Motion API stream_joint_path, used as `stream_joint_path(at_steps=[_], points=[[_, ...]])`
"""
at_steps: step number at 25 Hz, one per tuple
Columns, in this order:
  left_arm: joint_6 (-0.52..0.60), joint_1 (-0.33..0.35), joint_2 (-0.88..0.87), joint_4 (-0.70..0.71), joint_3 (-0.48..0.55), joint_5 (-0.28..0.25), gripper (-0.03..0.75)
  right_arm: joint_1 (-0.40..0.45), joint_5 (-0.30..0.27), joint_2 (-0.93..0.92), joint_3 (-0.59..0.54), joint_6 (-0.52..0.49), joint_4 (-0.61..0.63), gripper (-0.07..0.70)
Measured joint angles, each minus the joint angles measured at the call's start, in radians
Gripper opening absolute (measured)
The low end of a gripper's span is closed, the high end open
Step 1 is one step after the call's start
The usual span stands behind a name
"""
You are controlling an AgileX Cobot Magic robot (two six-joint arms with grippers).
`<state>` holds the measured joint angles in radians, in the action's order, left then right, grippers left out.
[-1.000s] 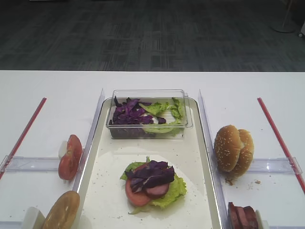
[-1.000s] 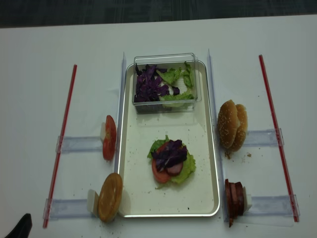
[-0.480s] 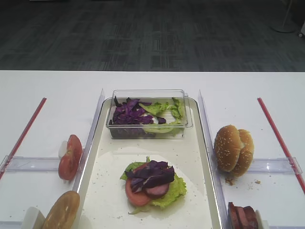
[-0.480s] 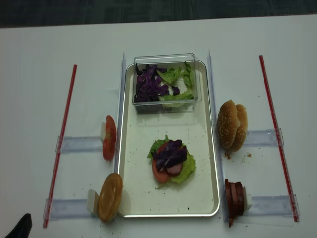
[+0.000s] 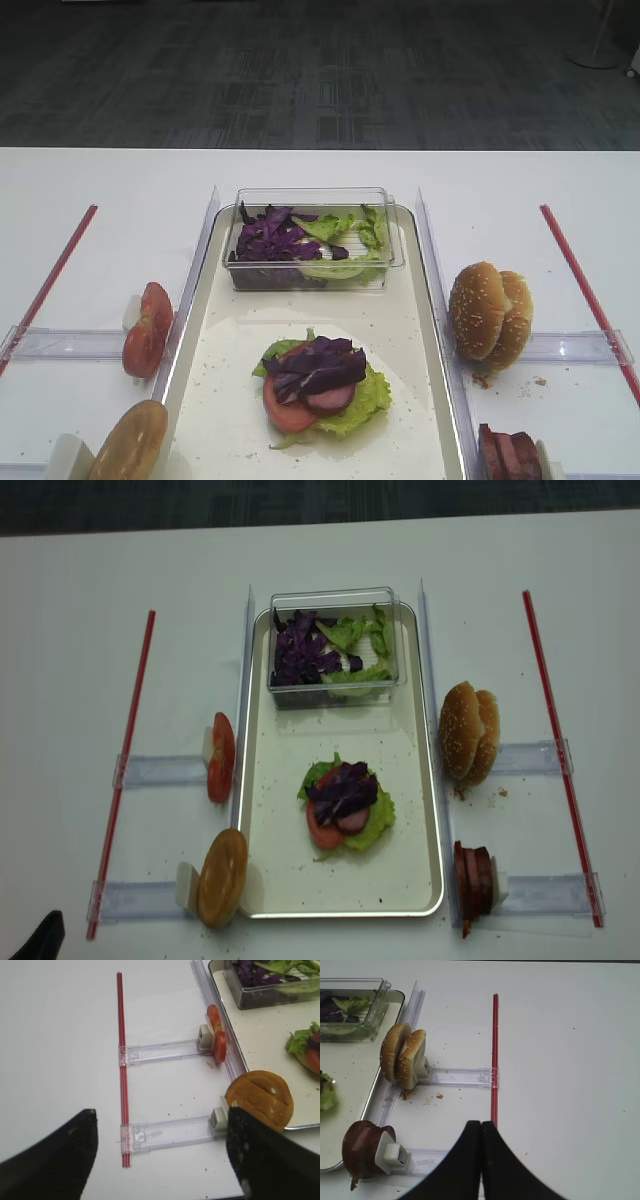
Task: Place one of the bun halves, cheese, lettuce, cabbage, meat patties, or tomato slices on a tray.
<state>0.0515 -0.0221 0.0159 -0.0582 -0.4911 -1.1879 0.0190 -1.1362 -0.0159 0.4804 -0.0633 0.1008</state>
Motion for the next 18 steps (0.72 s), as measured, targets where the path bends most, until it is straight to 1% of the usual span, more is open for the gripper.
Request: stream_joint_path(at_steps=[18], points=[[0.0, 0.0, 0.0, 0.0, 0.0, 0.0, 0.493, 0.0, 0.0, 0.0, 0.0, 0.0, 0.0, 0.364]])
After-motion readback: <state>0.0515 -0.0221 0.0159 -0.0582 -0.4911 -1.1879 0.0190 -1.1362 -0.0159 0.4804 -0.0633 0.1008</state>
